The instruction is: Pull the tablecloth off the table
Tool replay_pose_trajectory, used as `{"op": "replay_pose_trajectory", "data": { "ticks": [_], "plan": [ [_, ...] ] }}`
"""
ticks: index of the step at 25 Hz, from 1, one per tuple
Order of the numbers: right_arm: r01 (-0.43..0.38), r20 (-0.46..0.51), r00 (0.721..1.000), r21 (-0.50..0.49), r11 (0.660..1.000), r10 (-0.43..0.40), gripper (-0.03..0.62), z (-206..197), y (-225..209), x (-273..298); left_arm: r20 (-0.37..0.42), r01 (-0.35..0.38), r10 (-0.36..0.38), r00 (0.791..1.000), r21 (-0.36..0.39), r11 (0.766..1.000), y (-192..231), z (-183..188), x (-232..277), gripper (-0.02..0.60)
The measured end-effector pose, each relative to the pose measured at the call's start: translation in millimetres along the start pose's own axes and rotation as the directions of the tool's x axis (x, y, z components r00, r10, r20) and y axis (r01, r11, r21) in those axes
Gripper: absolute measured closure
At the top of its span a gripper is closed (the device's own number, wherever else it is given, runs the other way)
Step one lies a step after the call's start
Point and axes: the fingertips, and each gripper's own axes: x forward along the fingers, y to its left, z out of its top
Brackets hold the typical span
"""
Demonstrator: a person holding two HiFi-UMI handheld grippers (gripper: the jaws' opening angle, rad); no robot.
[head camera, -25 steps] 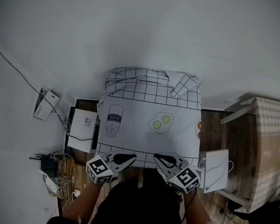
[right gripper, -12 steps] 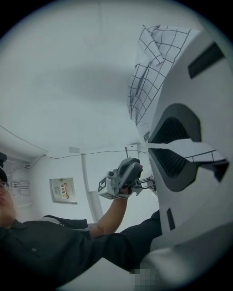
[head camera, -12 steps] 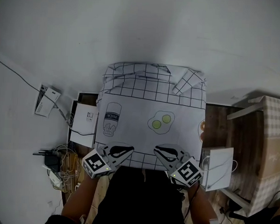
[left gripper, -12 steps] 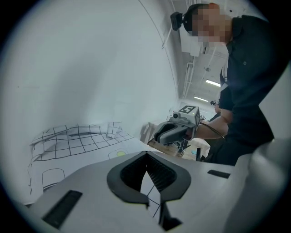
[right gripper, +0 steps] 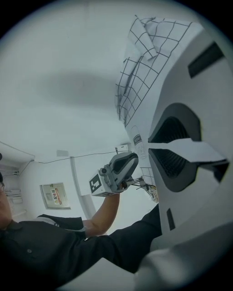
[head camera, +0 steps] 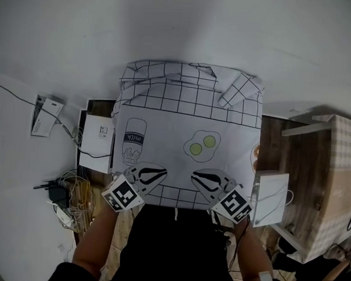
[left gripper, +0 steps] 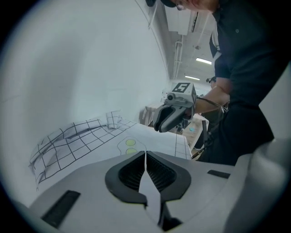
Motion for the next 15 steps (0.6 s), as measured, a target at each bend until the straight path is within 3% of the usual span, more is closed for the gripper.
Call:
{"op": "replay_pose_trajectory", "data": {
  "ticks": [4, 7, 15],
  "plan": [
    [0.008, -0.043, 0.999, 0.006, 1.000, -0.008, 0.560, -5, -14, 15, -0.027, 0.014, -0.013, 1.000, 0.025, 1.000, 18, -8, 11, 0.571],
    [0.008, -0.079, 0.997, 0.004, 1.000, -0.007, 0.456, -9, -21, 28, -0.042, 0.006, -0.004, 0.999, 0.039, 0.999, 32, -14, 17, 0.571],
    [0.029, -0.157, 0.987, -0.002, 1.000, -0.029, 0.395, -27, -48, 52, -0.142, 0.037, -0.023, 0.990, 0.101, 0.994, 53, -38, 39, 0.540]
  ]
}}
